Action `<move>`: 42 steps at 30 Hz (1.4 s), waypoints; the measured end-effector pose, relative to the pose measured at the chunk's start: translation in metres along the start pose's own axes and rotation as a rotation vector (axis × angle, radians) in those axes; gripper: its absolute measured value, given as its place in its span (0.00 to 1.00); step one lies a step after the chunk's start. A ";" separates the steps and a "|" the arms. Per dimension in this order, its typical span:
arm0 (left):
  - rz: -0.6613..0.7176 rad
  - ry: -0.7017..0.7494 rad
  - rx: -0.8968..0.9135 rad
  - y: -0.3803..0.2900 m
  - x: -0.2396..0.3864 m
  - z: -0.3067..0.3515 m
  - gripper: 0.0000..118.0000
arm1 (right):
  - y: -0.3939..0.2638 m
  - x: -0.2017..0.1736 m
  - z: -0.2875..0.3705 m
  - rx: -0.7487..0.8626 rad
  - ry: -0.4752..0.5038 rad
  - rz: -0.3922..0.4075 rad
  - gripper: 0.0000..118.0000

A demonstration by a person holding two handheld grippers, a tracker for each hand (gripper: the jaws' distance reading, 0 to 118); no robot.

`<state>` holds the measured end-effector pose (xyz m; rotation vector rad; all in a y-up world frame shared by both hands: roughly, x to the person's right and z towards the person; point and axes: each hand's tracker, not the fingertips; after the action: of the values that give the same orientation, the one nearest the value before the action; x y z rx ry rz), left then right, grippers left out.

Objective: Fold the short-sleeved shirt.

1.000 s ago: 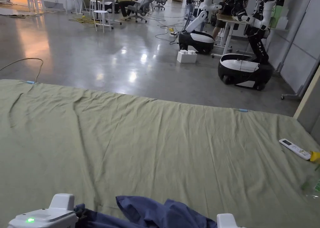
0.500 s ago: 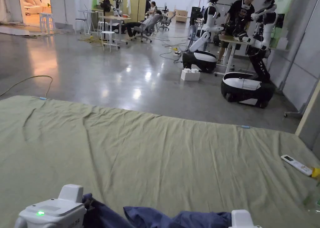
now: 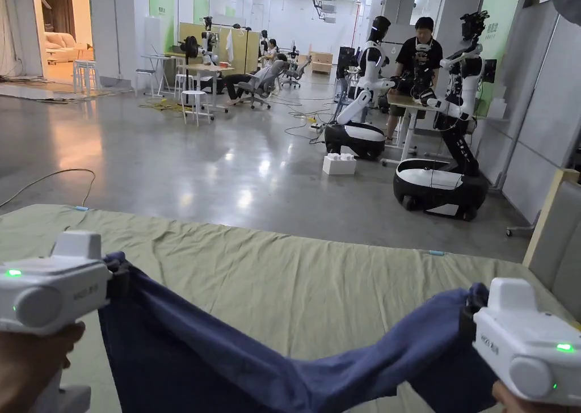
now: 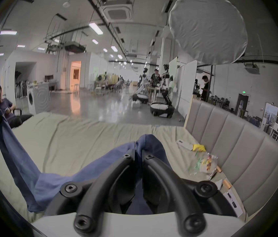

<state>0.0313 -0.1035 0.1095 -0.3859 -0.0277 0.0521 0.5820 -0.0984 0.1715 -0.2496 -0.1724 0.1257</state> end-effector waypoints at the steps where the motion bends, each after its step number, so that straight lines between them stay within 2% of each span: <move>1: 0.003 0.011 0.011 0.008 -0.002 0.006 0.08 | 0.009 0.002 0.002 0.020 -0.016 0.012 0.06; 3: 0.012 0.032 0.031 0.029 -0.012 0.012 0.08 | 0.029 0.010 0.004 0.055 -0.031 0.007 0.06; 4: 0.012 0.044 0.043 0.037 -0.017 0.015 0.08 | 0.034 0.014 0.003 0.044 -0.031 -0.029 0.06; 15: 0.031 0.107 0.092 0.099 -0.039 0.020 0.08 | 0.094 0.026 -0.007 0.110 -0.048 -0.043 0.06; 18: 0.070 0.093 0.097 0.112 -0.043 0.013 0.08 | 0.110 0.023 -0.015 0.123 -0.054 -0.038 0.06; 19: 0.123 0.072 0.104 0.116 -0.044 0.011 0.08 | 0.113 0.023 -0.019 0.119 -0.053 -0.043 0.06; 21: 0.083 0.092 0.100 0.123 -0.042 0.003 0.08 | 0.124 0.020 -0.025 0.153 -0.061 0.024 0.06; 23: 0.009 0.118 0.111 0.133 -0.039 -0.006 0.08 | 0.135 0.018 -0.034 0.156 -0.071 0.031 0.06; 26: 0.066 0.086 0.104 0.148 -0.040 -0.021 0.08 | 0.151 0.019 -0.049 0.165 -0.081 0.046 0.06; 30: 0.033 0.107 0.130 0.167 -0.035 -0.037 0.08 | 0.167 0.019 -0.064 0.179 -0.099 0.061 0.06; 34: 0.002 0.116 0.142 0.172 -0.030 -0.047 0.08 | 0.170 0.019 -0.074 0.178 -0.111 0.071 0.06; 42: -0.012 0.109 0.093 0.118 -0.026 -0.065 0.08 | 0.114 0.016 -0.083 0.096 -0.085 -0.001 0.06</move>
<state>0.0022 -0.0203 0.0039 -0.2954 0.0800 0.0207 0.6016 -0.0059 0.0653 -0.1487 -0.2500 0.1433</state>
